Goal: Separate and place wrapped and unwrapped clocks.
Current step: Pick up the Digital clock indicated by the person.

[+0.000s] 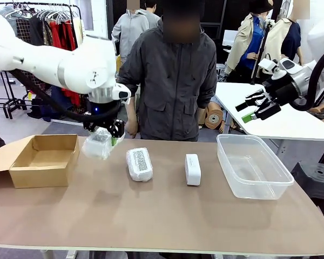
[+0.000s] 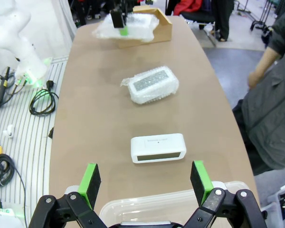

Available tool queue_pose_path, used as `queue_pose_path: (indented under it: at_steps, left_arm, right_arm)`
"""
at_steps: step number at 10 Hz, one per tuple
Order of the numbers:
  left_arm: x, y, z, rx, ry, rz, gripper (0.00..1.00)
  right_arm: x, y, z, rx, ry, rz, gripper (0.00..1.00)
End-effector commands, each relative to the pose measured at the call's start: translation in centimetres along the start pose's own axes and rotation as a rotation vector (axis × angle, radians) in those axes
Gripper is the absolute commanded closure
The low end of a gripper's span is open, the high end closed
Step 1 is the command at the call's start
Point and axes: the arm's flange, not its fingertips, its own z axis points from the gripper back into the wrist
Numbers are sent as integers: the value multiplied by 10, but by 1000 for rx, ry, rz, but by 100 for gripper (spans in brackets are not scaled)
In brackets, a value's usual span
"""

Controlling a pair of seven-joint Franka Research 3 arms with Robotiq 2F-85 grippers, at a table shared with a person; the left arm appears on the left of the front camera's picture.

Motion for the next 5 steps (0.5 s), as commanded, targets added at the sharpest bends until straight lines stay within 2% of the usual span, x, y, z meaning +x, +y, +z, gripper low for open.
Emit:
queue_pose_path:
  at_steps: [1,5]
  left_arm:
    - [1,2,35,-29,-30,-67,100]
    - [6,-9,109,-15,-149,-117,100]
  right_arm:
    - [2,0,0,0,0,4,0]
    - [2,0,0,0,0,4,0]
